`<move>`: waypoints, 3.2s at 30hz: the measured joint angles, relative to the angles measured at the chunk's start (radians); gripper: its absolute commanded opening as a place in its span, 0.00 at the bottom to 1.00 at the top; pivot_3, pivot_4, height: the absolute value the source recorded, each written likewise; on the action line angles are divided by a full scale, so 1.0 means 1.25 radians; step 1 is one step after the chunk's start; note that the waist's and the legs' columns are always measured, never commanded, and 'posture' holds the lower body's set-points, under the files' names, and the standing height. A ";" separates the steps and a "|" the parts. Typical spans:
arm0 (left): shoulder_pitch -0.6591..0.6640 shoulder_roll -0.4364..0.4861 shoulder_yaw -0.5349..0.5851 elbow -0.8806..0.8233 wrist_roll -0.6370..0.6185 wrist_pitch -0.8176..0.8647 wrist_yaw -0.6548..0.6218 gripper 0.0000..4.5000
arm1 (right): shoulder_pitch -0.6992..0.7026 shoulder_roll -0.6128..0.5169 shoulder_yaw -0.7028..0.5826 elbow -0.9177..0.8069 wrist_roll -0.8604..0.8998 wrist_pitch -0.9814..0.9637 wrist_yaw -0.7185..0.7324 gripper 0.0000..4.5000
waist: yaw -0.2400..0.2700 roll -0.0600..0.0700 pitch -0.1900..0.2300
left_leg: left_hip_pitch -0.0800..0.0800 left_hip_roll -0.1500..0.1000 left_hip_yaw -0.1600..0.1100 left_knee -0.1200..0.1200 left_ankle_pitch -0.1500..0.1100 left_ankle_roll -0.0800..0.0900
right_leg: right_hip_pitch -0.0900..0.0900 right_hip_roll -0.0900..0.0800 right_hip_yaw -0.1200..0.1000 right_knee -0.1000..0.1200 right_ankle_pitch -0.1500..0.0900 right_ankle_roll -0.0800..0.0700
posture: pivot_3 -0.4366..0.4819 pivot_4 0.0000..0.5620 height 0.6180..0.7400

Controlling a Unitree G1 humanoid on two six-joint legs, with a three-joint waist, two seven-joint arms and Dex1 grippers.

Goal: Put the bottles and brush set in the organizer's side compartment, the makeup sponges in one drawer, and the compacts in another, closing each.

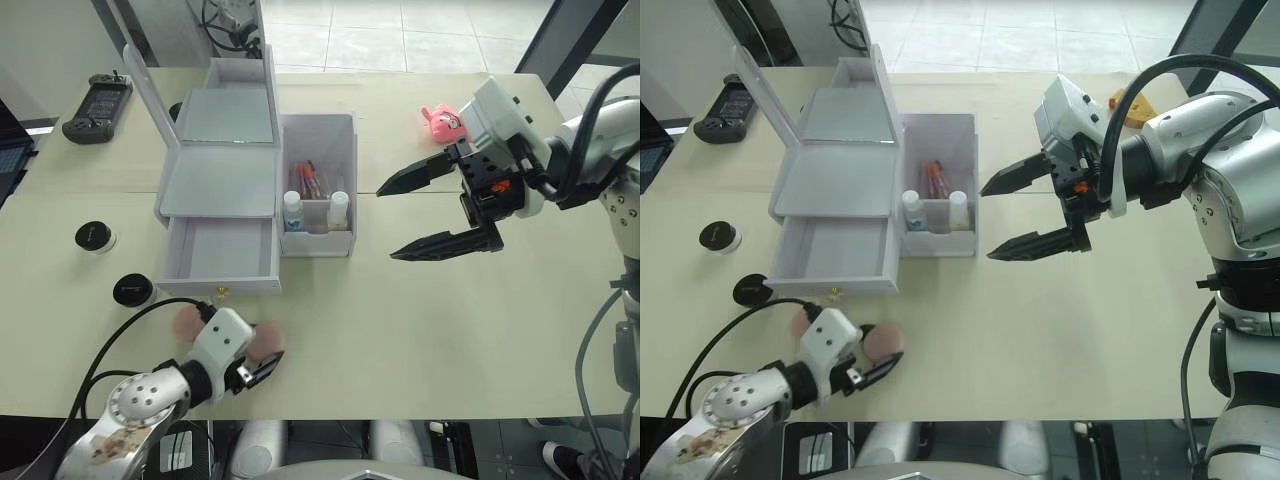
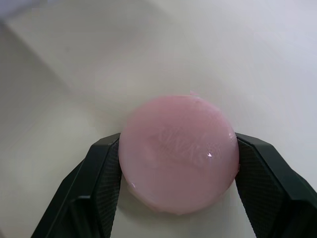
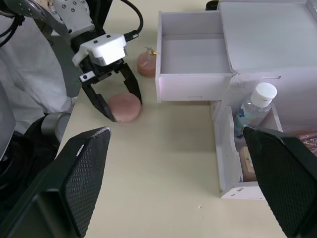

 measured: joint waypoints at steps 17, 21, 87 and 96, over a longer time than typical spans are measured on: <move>-0.191 0.440 0.597 0.217 -0.759 0.014 0.046 0.66 | -0.022 0.076 0.011 0.045 -0.017 -0.038 -0.007 1.00 | -0.001 0.001 0.001 | 0.001 0.000 -0.001 -0.001 0.000 -0.001 | 0.001 0.001 0.000 0.004 0.000 0.000 | 0.48 0.27 1.00; -0.299 0.486 0.440 0.250 -0.682 0.022 0.068 0.66 | 0.005 0.071 0.003 0.030 -0.015 -0.037 -0.021 1.00 | -0.007 0.001 0.001 | 0.001 0.000 -0.001 -0.003 0.002 -0.003 | 0.000 0.001 0.000 0.003 0.000 0.000 | 0.48 0.27 1.00; 0.013 0.066 0.735 0.778 -0.180 -0.275 -0.202 0.99 | 0.367 0.041 -0.255 0.444 -0.106 -0.377 -0.106 1.00 | -0.011 0.000 0.001 | 0.002 0.001 0.001 -0.003 0.001 -0.002 | 0.001 0.001 0.001 0.001 0.000 0.000 | 0.48 0.27 1.00; 0.054 0.042 0.705 0.588 -0.288 -0.226 -0.267 0.99 | 0.299 0.071 -0.241 0.246 0.005 -0.217 -0.099 1.00 | -0.017 0.000 0.001 | 0.002 0.001 0.001 -0.003 0.001 -0.001 | 0.000 0.001 0.001 0.001 0.000 0.000 | 0.48 0.27 1.00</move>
